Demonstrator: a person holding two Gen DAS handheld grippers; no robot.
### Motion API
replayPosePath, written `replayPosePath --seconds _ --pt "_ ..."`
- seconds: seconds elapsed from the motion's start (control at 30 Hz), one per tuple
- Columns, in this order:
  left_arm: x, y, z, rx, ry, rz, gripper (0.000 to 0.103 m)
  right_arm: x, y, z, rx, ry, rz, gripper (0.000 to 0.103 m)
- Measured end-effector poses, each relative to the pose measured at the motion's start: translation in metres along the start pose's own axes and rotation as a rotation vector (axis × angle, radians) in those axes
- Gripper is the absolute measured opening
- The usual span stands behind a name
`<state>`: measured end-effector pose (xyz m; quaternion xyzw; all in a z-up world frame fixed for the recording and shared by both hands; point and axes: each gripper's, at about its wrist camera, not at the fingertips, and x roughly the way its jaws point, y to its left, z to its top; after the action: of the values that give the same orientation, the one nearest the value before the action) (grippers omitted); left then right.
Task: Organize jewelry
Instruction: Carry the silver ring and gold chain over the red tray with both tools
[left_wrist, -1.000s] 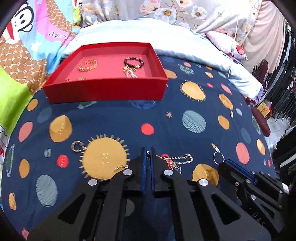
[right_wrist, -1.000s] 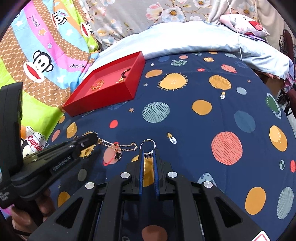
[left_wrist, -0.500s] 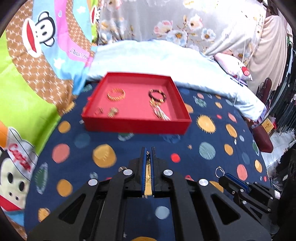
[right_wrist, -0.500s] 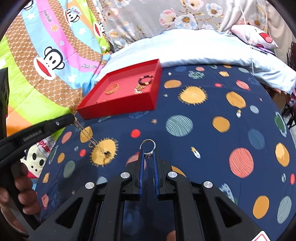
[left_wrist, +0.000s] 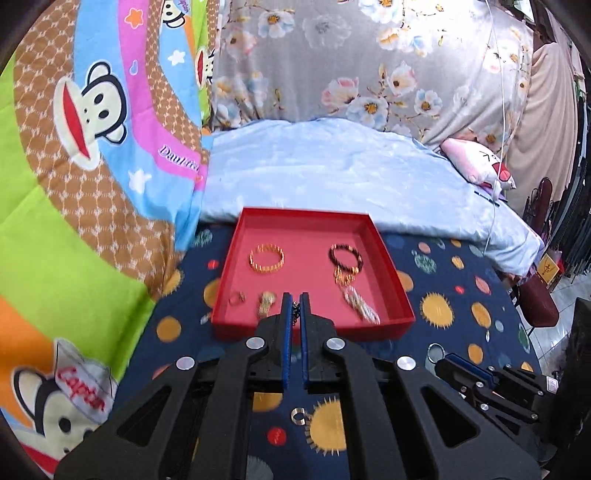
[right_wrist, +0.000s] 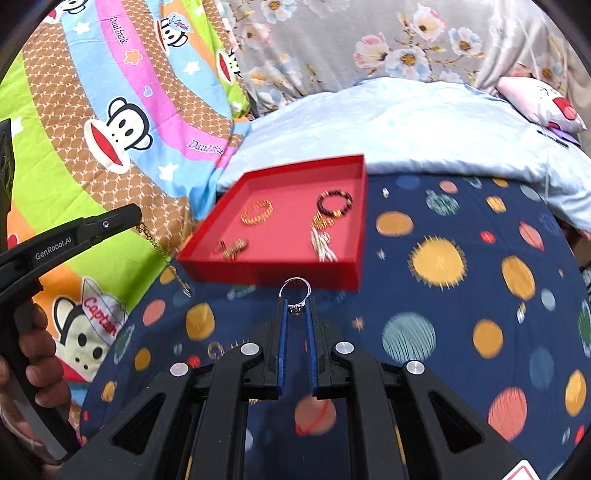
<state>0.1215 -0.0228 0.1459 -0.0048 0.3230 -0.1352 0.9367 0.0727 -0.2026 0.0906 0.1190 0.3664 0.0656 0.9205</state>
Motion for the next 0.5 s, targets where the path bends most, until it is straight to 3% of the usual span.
replayPosePath --seconds 0.5 --pt "0.079 0.003 0.057 0.029 -0.012 0.036 0.003 0.087 0.002 0.073 -0.006 0.049 0.064 0.008"
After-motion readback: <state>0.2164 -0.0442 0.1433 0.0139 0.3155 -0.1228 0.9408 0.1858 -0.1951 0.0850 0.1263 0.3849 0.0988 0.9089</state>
